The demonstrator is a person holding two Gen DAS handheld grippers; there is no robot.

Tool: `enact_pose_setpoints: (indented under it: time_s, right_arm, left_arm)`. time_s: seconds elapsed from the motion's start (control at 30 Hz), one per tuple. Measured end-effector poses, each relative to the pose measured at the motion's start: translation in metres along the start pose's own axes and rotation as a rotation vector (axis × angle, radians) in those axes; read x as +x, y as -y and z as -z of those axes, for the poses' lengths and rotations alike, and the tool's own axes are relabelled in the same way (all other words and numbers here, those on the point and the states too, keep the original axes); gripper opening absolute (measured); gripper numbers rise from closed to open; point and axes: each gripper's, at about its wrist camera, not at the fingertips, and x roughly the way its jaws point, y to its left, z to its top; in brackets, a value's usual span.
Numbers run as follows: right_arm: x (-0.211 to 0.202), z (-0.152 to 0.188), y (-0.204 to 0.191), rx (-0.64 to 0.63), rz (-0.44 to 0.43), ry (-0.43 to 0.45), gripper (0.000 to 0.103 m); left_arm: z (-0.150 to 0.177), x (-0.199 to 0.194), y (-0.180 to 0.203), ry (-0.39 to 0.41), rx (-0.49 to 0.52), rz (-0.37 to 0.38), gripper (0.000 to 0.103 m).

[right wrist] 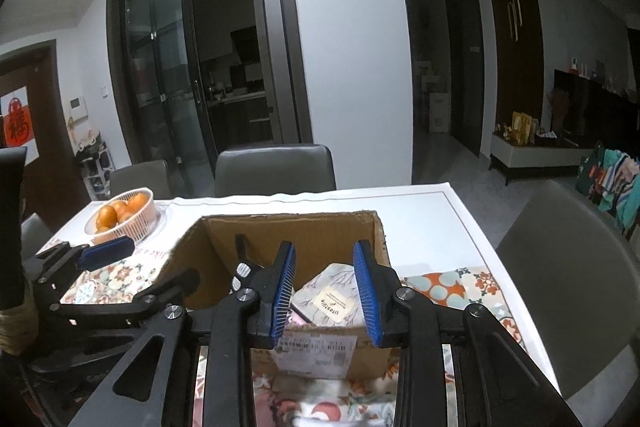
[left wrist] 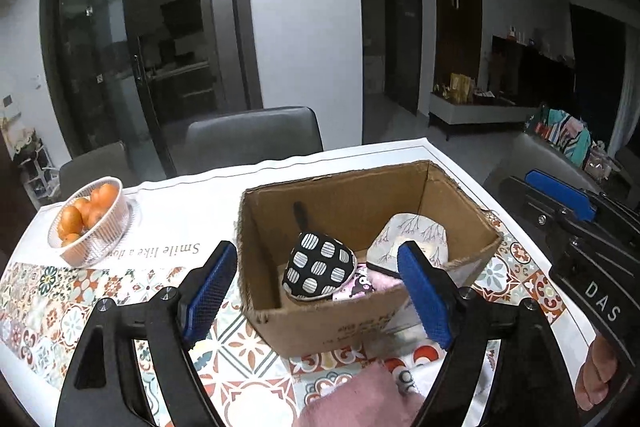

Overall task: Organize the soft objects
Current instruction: 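Open both tools to drop the oven mitt and pouch into the box, then grasp the pink fuzzy towel with the left tool while the right tool grasps the white cloth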

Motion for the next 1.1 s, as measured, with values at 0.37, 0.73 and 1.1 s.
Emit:
enact_pose_setpoints:
  time_s: [0.37, 0.73, 1.1]
  right_arm:
    - [-0.045, 0.009, -0.005, -0.004, 0.011, 0.041, 0.039]
    - [-0.08, 0.029, -0.01, -0.004, 0.015, 0.056, 0.048]
    - [-0.093, 0.063, -0.015, -0.006, 0.015, 0.011, 0.049]
  left_arm:
    - [0.019, -0.047, 0.004, 0.055, -0.016, -0.019, 0.086]
    - [0.052, -0.082, 0.006, 0.064, -0.052, -0.006, 0.087]
    - [0.097, -0.095, 0.009, 0.043, -0.06, -0.004, 0.087]
